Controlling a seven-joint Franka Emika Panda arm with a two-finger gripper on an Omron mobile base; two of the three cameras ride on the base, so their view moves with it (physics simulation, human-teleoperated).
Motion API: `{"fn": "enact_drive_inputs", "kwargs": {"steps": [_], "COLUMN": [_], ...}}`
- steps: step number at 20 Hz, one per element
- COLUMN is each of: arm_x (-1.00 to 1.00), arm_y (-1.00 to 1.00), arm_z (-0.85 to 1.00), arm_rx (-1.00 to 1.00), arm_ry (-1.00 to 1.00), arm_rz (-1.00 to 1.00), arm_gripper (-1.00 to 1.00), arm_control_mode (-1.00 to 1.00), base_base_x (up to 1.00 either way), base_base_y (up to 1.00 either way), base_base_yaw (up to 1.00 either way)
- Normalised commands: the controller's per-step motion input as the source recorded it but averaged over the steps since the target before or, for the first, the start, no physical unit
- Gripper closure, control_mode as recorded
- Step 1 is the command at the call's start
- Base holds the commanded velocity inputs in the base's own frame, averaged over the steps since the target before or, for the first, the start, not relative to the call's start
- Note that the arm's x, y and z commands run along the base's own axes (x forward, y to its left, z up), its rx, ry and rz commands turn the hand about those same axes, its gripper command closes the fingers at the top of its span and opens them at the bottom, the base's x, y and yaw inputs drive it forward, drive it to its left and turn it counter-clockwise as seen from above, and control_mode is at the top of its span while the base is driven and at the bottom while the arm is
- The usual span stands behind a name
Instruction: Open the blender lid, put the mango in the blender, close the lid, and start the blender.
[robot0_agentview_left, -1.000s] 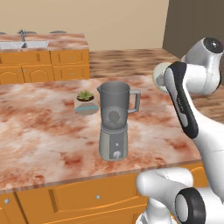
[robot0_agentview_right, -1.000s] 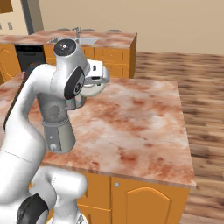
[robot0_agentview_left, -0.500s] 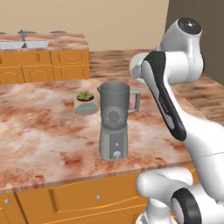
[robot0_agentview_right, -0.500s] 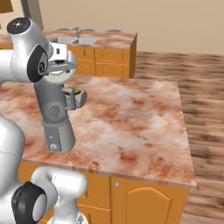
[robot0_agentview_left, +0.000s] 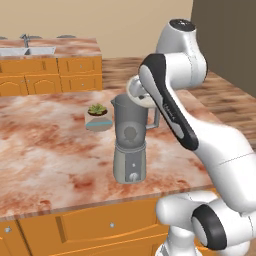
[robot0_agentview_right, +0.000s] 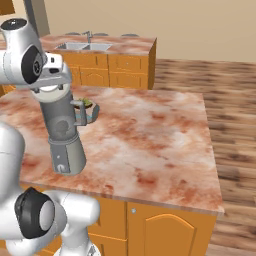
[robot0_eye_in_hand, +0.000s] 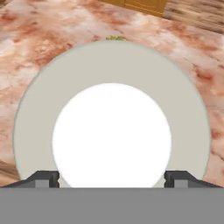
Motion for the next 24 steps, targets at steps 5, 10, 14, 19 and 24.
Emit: {"fn": "enact_drive_inputs", "kwargs": {"steps": [5, 10, 14, 19, 24], "arm_x": [0.20, 0.08, 0.04, 0.19, 0.16], "arm_y": [0.22, 0.10, 0.00, 0.01, 0.01], "arm_z": [-0.23, 0.00, -0.01, 0.00, 0.00], "arm_rx": [-0.02, -0.01, 0.00, 0.00, 0.00], "arm_ry": [0.11, 0.00, 0.00, 0.00, 0.00], "arm_rz": [0.08, 0.02, 0.00, 0.02, 0.03], "arm_gripper": [1.00, 1.00, 1.00, 1.00, 1.00], "arm_control_mode": [-1.00, -1.00, -1.00, -1.00, -1.00], "base_base_x": [0.00, 0.00, 0.00, 0.00, 0.00], "base_base_y": [0.00, 0.00, 0.00, 0.00, 0.00], "base_base_yaw": [0.00, 0.00, 0.00, 0.00, 0.00]}}
